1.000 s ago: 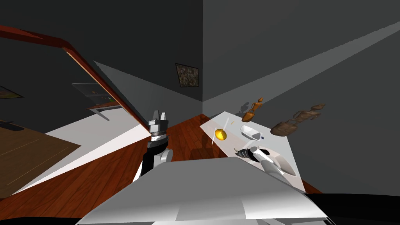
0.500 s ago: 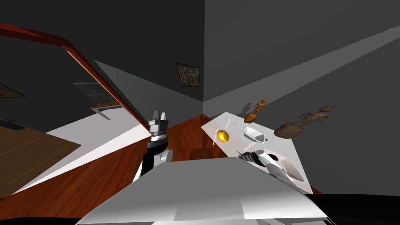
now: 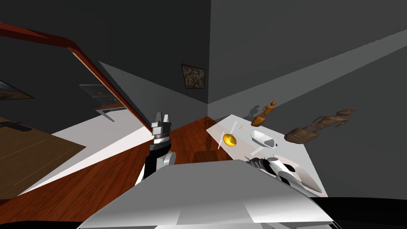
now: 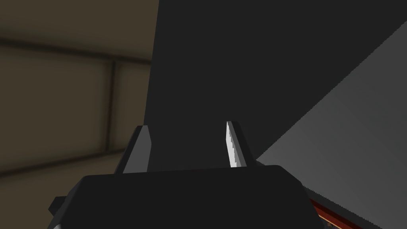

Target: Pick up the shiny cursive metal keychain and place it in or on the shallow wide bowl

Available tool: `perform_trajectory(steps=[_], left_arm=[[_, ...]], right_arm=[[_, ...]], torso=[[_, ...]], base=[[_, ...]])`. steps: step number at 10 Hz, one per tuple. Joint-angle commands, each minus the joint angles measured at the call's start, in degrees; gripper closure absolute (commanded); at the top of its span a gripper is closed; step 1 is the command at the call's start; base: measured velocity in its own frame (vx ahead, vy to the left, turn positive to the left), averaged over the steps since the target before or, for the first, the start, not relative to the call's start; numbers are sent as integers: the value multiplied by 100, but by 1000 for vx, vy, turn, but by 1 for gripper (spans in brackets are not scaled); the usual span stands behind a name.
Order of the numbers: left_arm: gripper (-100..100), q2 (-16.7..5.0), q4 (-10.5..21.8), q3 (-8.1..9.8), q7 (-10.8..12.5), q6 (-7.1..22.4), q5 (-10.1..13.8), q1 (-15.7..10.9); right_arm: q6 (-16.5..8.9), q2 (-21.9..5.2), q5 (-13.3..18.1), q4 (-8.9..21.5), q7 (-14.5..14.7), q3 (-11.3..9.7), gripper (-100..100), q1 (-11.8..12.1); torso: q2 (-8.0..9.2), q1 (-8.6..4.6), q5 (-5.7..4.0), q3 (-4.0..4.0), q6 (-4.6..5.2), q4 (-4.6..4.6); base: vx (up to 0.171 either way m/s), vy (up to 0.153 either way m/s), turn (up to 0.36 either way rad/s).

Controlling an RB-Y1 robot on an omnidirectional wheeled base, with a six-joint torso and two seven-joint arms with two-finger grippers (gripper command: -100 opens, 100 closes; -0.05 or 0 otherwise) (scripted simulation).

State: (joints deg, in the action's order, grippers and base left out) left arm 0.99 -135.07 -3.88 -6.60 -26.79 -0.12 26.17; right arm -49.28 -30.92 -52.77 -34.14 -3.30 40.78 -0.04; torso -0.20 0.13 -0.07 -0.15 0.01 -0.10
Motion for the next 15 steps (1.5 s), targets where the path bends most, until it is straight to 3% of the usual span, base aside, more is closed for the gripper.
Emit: perform_trajectory(steps=[1, 2, 4, 5, 7, 8, 9, 13, 14, 15], left_arm=[[0, 0, 0, 0, 0, 0, 0, 0], [0, 0, 0, 0, 0, 0, 0, 0], [0, 0, 0, 0, 0, 0, 0, 0], [0, 0, 0, 0, 0, 0, 0, 0], [0, 0, 0, 0, 0, 0, 0, 0], [0, 0, 0, 0, 0, 0, 0, 0], [0, 0, 0, 0, 0, 0, 0, 0], [0, 0, 0, 0, 0, 0, 0, -1], [0, 0, 0, 0, 0, 0, 0, -1], [0, 0, 0, 0, 0, 0, 0, -1]], right_arm=[[-16, -19, -28, 54, 243, 37, -100, 16], [7, -165, -277, 368, 453, 311, -100, 20], [7, -165, -277, 442, 743, 311, -100, 20], [30, -311, -527, 707, 917, 585, -100, 25], [30, -311, -527, 829, 1263, 585, -100, 25], [46, -321, -534, 860, 1206, 584, -100, 8], [42, -320, -534, 858, 1229, 585, 100, 10], [43, -324, -540, 854, 1220, 591, 100, 3], [43, -324, -540, 854, 1219, 591, 0, 3], [7, -165, -277, 568, 932, 311, 100, 20]], torso=[[0, 0, 0, 0, 0, 0], [3, -11, -3, 1, -1, 0], [-4, -4, -2, -3, -2, -1], [7, -9, -3, 3, 0, 1], [1, 1, -2, 0, -1, 0], [7, -8, -3, 3, -1, 1], [14, -16, -5, 7, -1, 2], [18, -34, -16, 7, -1, -2], [18, -34, -16, 7, -2, -1], [18, -34, -16, 7, -2, -1]], base=[[44, 19, -8], [66, 42, 58], [45, 40, 5], [44, 55, 46], [43, 44, 8], [10, 8, -2], [0, 0, 0], [0, 0, 0], [0, 0, 0], [-59, -67, -33]])
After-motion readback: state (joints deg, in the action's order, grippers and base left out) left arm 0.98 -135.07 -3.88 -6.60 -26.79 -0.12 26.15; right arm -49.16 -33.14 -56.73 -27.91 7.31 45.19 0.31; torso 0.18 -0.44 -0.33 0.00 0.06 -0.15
